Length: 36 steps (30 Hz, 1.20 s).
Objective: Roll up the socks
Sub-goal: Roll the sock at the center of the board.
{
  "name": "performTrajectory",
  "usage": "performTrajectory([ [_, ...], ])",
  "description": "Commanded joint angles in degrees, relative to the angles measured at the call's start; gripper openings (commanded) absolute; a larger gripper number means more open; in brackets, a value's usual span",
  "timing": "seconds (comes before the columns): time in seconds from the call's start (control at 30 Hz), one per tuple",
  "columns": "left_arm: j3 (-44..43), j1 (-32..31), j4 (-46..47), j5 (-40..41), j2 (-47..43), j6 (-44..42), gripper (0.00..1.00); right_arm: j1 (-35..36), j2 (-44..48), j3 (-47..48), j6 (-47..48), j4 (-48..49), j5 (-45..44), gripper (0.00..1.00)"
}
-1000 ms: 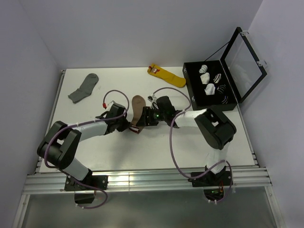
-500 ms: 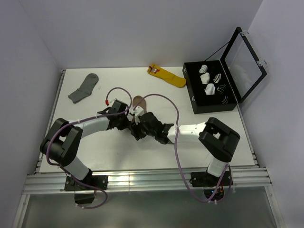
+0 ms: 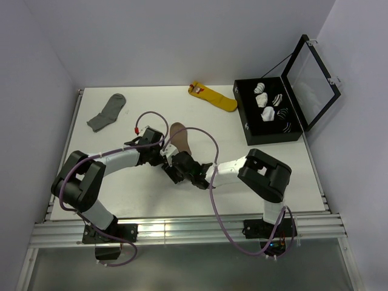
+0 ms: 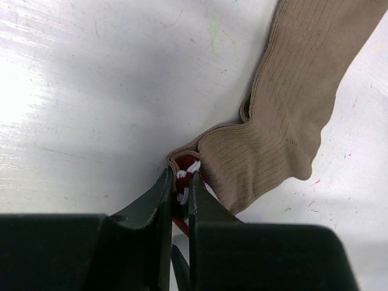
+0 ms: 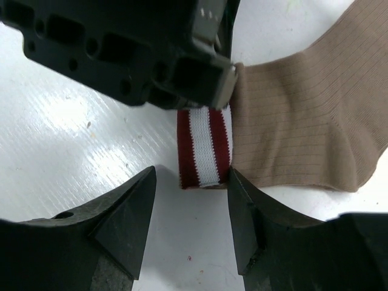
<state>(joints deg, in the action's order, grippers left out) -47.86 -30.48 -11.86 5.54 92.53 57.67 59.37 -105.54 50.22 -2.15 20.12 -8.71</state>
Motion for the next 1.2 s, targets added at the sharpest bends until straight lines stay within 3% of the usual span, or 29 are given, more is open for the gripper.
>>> performTrajectory([
  [0.0,-0.84,-0.28,-1.15,-1.15,0.98,-1.42,0.0,0.92,-0.46,2.43,1.54,2.73,-1.84,0.57],
  [0.6,-0.66,-0.28,-1.06,-1.67,1.42,-1.77,0.0,1.62,3.93,4.01,-0.22,-0.61,-5.61,0.61],
  [1.17,-0.66,-0.28,-0.71,-2.46,1.78,-1.68,0.0,1.71,0.16,7.44,-0.31,-2.1,-5.35,0.57],
])
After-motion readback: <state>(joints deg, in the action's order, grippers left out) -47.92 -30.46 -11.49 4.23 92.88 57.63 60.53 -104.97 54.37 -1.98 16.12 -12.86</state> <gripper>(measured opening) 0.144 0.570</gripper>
